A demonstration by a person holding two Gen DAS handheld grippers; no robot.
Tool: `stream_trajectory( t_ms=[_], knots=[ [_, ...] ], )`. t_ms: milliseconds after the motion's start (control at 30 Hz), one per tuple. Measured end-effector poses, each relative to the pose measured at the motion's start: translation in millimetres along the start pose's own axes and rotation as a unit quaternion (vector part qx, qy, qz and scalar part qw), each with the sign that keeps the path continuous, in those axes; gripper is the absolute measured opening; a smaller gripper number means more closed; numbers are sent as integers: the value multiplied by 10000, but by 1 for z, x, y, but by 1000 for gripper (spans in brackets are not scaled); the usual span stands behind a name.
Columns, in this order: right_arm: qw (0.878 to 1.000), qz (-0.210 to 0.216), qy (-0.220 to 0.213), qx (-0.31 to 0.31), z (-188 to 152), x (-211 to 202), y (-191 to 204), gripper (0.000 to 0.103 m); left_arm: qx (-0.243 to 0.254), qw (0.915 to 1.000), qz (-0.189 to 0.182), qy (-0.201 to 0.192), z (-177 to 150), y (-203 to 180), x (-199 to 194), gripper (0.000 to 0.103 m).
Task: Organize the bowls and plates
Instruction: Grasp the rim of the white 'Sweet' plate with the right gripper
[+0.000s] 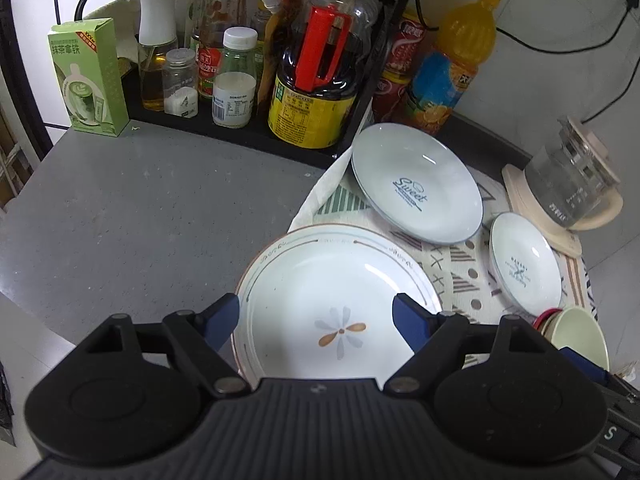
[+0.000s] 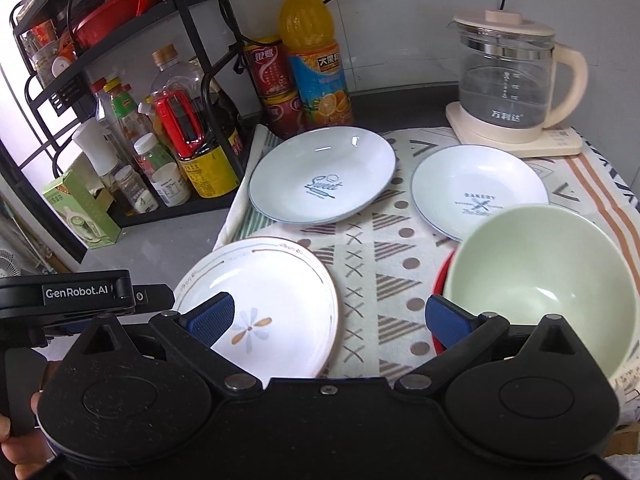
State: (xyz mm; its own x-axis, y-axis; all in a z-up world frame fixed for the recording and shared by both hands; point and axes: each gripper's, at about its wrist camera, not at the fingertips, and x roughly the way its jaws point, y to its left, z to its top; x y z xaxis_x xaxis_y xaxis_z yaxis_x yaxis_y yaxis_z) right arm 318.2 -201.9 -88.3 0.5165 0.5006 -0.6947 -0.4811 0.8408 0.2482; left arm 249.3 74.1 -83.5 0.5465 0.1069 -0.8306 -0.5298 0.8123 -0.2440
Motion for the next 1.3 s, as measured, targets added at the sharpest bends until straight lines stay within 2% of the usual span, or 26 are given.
stream_trajectory(
  t_ms=[333,633,933,1100,1300],
  knots=[
    [9999,-50,-101,42,23,24,5,100,-172,9996,-184,-152,26,-2,17,82],
    [9986,-160,-52,497,41,56,-5,82,-235,9982,-524,-182,54,-11,50,77],
    [9939,-127,153,1083,52,96,-17,65,-241,9962,-831,-44,79,-24,95,56],
    [9898,-152,243,1399,58,120,-25,53,-290,9957,-868,109,88,-30,124,39],
    [9829,-238,437,1773,58,150,-36,36,-337,9943,-974,278,91,-36,153,28]
  ],
)
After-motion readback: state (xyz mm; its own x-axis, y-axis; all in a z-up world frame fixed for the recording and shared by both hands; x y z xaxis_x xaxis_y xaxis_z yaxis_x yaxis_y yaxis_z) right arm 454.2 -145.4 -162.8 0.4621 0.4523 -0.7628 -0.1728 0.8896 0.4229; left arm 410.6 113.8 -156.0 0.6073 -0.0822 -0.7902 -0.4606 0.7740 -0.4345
